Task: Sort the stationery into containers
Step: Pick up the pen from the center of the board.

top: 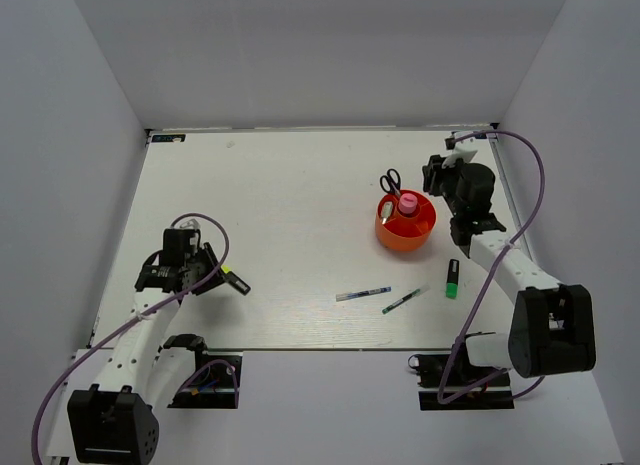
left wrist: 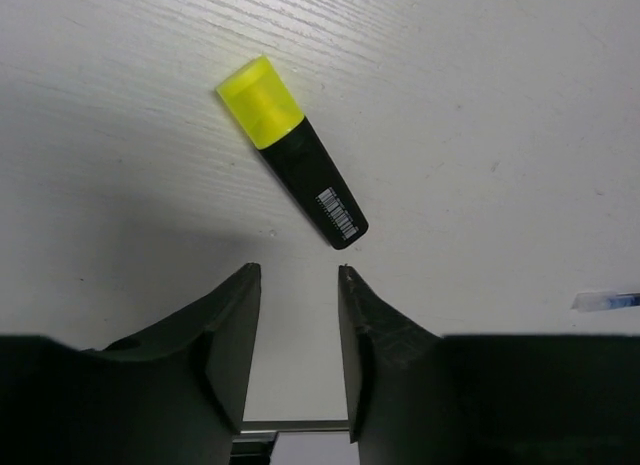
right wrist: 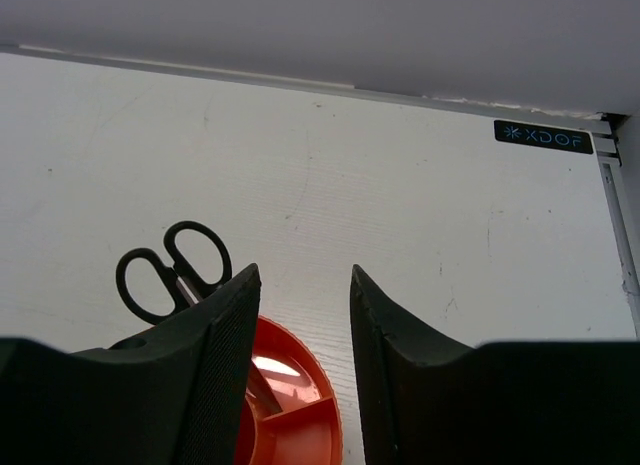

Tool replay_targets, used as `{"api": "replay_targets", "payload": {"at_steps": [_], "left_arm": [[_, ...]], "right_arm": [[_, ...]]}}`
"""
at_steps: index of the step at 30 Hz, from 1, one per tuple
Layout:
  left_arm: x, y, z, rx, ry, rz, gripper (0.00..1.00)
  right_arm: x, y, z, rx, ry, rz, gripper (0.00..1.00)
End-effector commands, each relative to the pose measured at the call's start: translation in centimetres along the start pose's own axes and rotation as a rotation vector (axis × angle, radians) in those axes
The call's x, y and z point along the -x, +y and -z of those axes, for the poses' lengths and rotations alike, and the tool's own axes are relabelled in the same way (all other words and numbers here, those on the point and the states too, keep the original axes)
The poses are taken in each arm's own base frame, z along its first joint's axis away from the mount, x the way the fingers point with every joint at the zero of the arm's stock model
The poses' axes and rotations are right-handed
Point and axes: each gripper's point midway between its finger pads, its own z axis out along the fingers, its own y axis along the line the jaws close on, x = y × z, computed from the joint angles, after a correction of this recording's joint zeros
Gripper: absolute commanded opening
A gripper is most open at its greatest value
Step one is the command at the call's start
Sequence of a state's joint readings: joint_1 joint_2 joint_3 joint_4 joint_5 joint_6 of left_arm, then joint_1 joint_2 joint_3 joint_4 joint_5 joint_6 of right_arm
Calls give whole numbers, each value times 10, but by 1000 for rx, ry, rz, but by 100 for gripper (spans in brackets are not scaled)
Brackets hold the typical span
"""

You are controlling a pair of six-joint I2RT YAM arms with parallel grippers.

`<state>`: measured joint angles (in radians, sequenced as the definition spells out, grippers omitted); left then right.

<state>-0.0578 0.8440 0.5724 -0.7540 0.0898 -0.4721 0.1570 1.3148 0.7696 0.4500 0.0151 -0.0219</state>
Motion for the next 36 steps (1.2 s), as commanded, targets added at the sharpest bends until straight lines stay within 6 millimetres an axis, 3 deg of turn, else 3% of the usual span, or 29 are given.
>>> {"api": "replay_targets", "payload": {"at_steps": [1,4,6,8,10,12,13,15,17,21,23,27,36], "left_arm": [[4,-1,4,12,-19,-9,49],[3,3,5,36,-18,3,51],[-1,4,7,47,-5,6,55],[-5,7,6,77,7,46,59],[-11,7,7,100,55,71,60],[-8,8,7,139,53,126,63],[-11,10,2,182,83,171,68],[-13,5,-7,199,124,217,68],[-4,-8,-14,173,115,273,69],[10,-14,-33,251,135,307,68],[23,-20,-33,269,123,322,68],[25,-16,-44,324,142,326,68],[14,-4,-48,379,169,316,68]], "right_arm": [[26,-2,10,-5,-70,-13,44],[25,-1,14,-4,-60,-43,43],[22,12,20,72,-38,-49,43],[26,41,33,236,18,-42,39],[7,63,49,361,127,-61,26],[8,77,58,444,151,-74,10],[2,86,67,499,187,-92,10],[-7,95,76,557,223,-109,10],[-10,104,87,611,244,-123,12],[-15,107,103,646,263,-96,13],[-17,107,108,651,260,-84,15],[-17,108,120,651,224,-63,16],[-16,108,120,648,233,-83,17]]}}
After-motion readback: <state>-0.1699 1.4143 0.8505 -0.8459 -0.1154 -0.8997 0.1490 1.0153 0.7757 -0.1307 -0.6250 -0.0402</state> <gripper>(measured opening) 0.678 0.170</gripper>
